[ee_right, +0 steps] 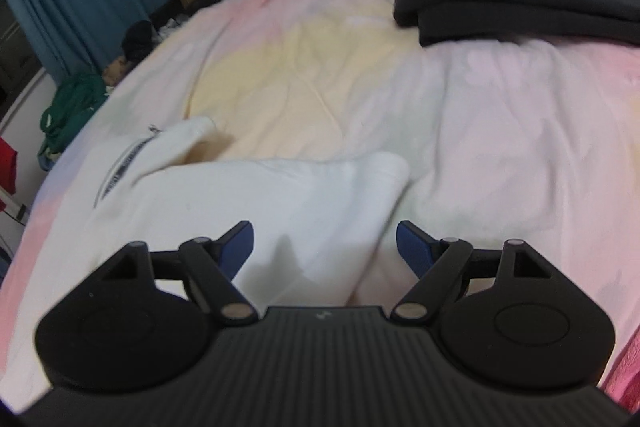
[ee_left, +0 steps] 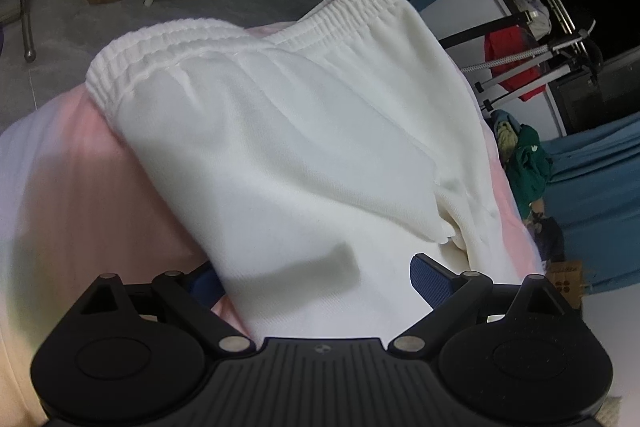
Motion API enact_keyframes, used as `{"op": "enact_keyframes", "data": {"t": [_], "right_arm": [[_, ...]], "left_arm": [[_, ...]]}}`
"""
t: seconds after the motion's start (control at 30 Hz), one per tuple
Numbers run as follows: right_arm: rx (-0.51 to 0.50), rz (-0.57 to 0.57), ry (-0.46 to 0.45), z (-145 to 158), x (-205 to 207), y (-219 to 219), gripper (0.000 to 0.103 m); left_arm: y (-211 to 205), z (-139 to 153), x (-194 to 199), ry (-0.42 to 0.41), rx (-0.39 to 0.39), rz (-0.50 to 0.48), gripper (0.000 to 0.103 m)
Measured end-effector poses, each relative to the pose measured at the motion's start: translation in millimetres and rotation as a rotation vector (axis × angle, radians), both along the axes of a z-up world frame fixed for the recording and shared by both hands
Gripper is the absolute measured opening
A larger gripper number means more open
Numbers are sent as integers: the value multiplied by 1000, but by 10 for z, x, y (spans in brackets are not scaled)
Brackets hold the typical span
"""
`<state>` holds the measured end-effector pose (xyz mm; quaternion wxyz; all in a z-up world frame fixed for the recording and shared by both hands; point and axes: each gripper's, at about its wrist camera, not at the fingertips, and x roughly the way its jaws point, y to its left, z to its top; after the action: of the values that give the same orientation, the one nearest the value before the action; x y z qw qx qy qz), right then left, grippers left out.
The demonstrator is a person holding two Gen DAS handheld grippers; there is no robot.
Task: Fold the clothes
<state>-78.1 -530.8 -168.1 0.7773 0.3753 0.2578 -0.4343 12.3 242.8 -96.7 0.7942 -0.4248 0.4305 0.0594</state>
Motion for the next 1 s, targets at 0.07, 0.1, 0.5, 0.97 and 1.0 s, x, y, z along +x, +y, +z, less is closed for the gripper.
{"op": "enact_keyframes", "data": {"t": [0.07, 0.1, 0.5, 0.97, 1.0], "right_arm": [[40, 10, -9, -48, 16, 9, 80], [52, 16, -19, -62, 20, 14, 82], [228, 117, -282, -170, 78, 58, 69], [383, 93, -394, -408, 123, 31, 31], [364, 97, -387, -378, 130, 41, 24]], "left_arm": [[14, -30, 3, 10, -16, 4, 93], [13, -41, 11, 14, -18, 2, 92], [-161, 66, 62, 11, 123, -35, 83], [-288, 19, 198, 56, 247, -71, 76], [-259, 14, 195, 53, 236, -52, 70]]}}
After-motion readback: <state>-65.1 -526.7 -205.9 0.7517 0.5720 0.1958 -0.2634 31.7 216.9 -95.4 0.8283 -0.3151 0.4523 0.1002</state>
